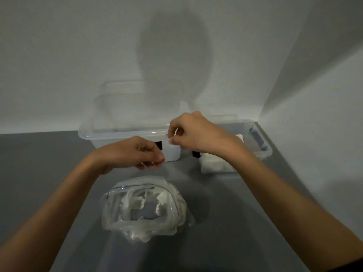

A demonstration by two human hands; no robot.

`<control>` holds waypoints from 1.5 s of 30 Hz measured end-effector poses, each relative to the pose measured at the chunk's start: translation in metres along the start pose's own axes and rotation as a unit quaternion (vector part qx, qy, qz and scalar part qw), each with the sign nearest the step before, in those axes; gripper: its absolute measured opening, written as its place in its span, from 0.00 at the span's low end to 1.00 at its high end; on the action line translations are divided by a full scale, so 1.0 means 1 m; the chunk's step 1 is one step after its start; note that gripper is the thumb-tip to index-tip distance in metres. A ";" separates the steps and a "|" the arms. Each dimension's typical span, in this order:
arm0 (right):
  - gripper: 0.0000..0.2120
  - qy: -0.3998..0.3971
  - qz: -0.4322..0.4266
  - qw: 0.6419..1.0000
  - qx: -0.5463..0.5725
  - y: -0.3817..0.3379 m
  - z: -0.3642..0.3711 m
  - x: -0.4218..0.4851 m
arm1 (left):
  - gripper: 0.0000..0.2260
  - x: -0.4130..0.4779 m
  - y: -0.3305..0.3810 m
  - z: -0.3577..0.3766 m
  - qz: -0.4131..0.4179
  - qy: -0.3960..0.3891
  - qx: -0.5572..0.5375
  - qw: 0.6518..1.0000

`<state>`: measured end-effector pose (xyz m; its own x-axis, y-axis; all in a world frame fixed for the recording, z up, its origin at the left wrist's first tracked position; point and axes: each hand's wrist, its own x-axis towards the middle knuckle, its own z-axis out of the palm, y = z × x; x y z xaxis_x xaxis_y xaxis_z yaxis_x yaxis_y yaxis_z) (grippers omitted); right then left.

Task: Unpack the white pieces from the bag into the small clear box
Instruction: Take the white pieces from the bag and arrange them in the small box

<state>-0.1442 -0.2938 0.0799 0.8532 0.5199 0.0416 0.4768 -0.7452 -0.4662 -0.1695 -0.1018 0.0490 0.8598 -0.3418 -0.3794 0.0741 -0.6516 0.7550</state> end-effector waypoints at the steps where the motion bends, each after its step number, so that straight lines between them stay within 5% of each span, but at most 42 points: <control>1: 0.04 -0.009 -0.003 1.000 0.015 -0.011 0.011 -0.001 | 0.07 -0.008 -0.011 -0.001 -0.013 -0.028 0.013 0.999; 7: 0.05 -0.048 -0.003 0.998 0.026 -0.039 0.076 -0.010 | 0.09 -0.022 -0.062 0.026 -0.065 -0.153 0.071 0.984; 15: 0.11 -0.009 0.069 0.996 0.048 -0.041 0.098 -0.026 | 0.11 0.019 -0.096 0.099 -0.027 0.075 0.245 0.966; 23: 0.08 0.008 0.103 0.992 0.073 -0.039 0.112 -0.036 | 0.13 0.041 -0.125 0.118 -0.077 0.179 0.065 0.979; 35: 0.08 0.102 0.162 0.948 0.255 -0.033 0.104 -0.059 | 0.08 -0.032 -0.109 0.060 0.016 0.135 0.117 0.984; 45: 0.07 0.093 0.171 0.881 0.430 -0.052 0.120 -0.053 | 0.04 -0.062 -0.091 0.015 0.041 0.221 -0.246 0.943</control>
<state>-0.2396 -0.2327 -0.0041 0.9741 0.1887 -0.1243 -0.0834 -0.2108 -0.9740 -0.2367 -0.0314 -0.0046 0.9912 0.0088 -0.1320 0.1310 -0.2047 0.9700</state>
